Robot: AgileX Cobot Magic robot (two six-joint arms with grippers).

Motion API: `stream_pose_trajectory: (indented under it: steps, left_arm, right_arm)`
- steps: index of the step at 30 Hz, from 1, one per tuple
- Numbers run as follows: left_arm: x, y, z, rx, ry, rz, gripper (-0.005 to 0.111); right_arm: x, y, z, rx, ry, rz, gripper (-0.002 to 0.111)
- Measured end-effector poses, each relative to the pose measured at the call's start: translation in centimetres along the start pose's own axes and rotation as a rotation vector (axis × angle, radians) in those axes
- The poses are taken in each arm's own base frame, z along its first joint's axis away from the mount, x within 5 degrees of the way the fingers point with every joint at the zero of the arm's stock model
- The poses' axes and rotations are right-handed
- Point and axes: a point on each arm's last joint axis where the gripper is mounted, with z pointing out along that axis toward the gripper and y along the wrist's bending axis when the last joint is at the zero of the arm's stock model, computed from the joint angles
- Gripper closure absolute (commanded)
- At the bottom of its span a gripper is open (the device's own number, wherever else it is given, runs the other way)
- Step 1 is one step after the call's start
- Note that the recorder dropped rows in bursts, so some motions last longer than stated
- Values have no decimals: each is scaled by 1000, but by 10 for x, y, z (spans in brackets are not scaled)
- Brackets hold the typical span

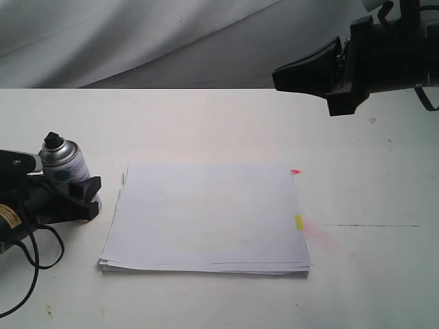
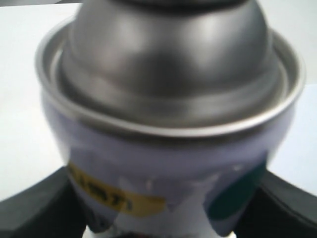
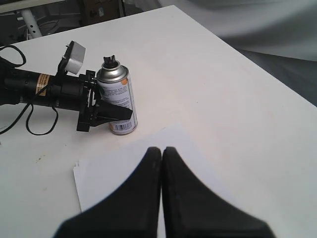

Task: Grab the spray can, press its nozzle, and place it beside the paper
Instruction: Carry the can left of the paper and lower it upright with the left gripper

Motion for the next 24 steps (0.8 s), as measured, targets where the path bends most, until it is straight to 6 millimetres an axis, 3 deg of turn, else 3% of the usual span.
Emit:
stream_pose_trajectory:
  steps: [3, 6, 12, 14, 24]
  left_arm:
    - [0, 0, 0, 0, 0, 0, 105]
    - [0, 0, 0, 0, 0, 0, 96]
    - [0, 0, 0, 0, 0, -2, 50]
    - [0, 0, 0, 0, 0, -12, 41]
    - [-4, 1, 0, -6, -43, -77, 41]
  right_arm:
    - [0, 0, 0, 0, 0, 0, 108]
    - [0, 0, 0, 0, 0, 0, 108]
    - [0, 0, 0, 0, 0, 0, 108]
    - [0, 0, 0, 0, 0, 0, 108]
    - [0, 0, 0, 0, 0, 0, 108]
